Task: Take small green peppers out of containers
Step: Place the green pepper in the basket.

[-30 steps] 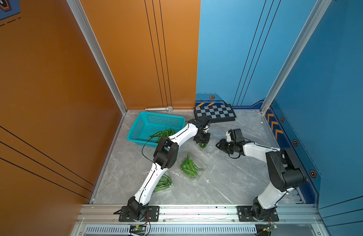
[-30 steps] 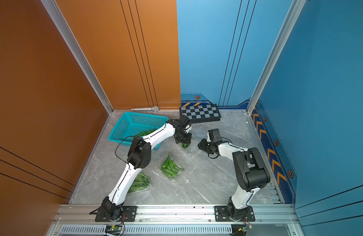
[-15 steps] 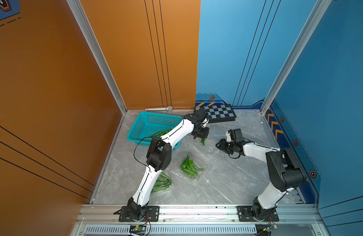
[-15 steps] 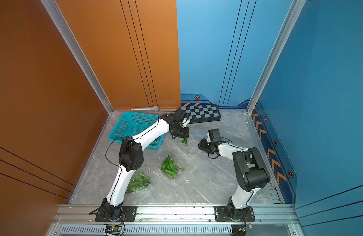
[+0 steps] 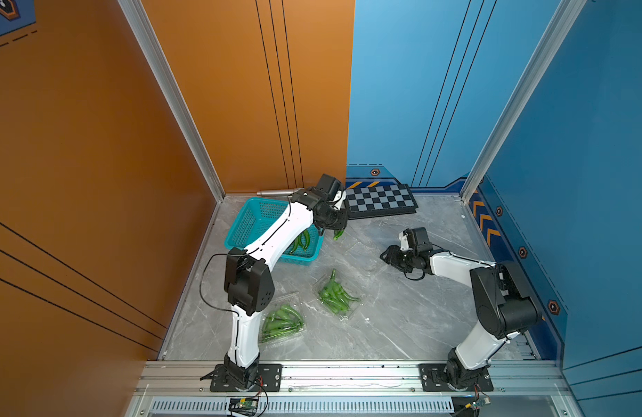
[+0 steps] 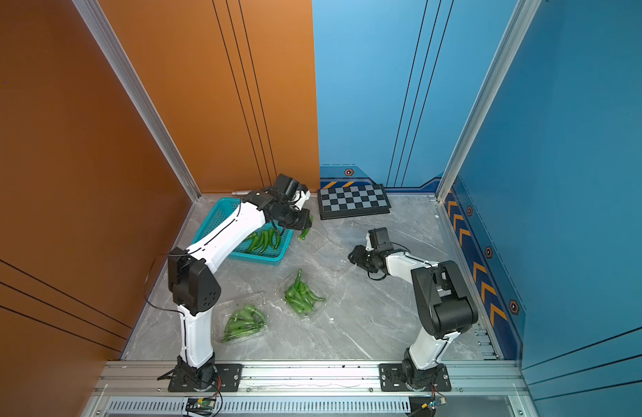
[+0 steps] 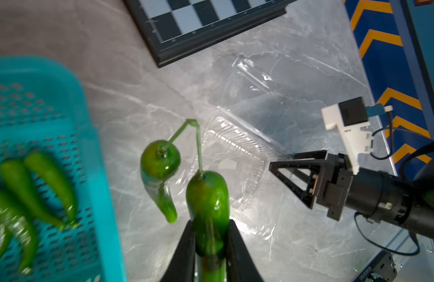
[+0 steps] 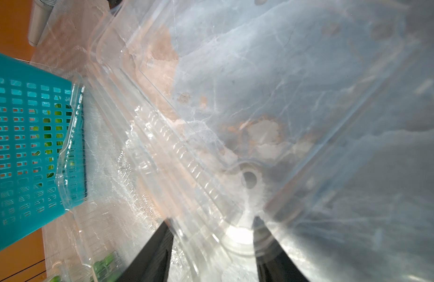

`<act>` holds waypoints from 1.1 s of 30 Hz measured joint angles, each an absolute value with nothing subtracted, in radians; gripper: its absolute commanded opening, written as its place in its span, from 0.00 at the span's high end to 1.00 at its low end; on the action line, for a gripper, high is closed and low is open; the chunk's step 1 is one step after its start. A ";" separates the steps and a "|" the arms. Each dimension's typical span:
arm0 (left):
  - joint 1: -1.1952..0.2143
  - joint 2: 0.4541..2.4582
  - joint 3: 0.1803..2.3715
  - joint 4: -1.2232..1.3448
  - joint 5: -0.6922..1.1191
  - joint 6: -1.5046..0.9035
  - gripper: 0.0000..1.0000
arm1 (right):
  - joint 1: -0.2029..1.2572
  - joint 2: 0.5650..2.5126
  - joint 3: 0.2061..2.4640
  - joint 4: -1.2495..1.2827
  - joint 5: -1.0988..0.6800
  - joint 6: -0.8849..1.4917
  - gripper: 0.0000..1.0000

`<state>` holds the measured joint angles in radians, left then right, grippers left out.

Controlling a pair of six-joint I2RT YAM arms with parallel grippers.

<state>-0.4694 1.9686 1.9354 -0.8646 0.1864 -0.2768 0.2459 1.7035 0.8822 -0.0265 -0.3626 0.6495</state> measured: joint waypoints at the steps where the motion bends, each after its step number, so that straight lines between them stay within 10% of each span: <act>1: -0.436 1.946 1.911 -0.865 0.179 -0.277 1.00 | 0.246 1.703 0.882 -0.027 -0.363 0.649 0.45; 9: -0.227 1.906 1.790 -0.868 0.112 -0.277 0.96 | 0.246 1.703 0.882 -0.027 -0.363 0.649 0.44; 14: -0.220 1.916 1.781 -0.873 0.094 -0.276 0.50 | 0.246 1.703 0.882 -0.027 -0.363 0.649 0.42; 17: -0.213 1.916 1.774 -0.873 0.075 -0.287 0.41 | 0.246 1.703 0.882 -0.034 -0.363 0.643 0.39; 33: -0.215 1.832 1.705 -0.823 0.068 -0.308 0.39 | 0.246 1.571 0.882 -0.109 -0.362 0.617 0.38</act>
<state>-0.2146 1.8320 1.7050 -0.8227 0.0685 -0.3077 0.2462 1.5707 0.8822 -0.1085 -0.3618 0.6174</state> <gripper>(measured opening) 0.617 0.622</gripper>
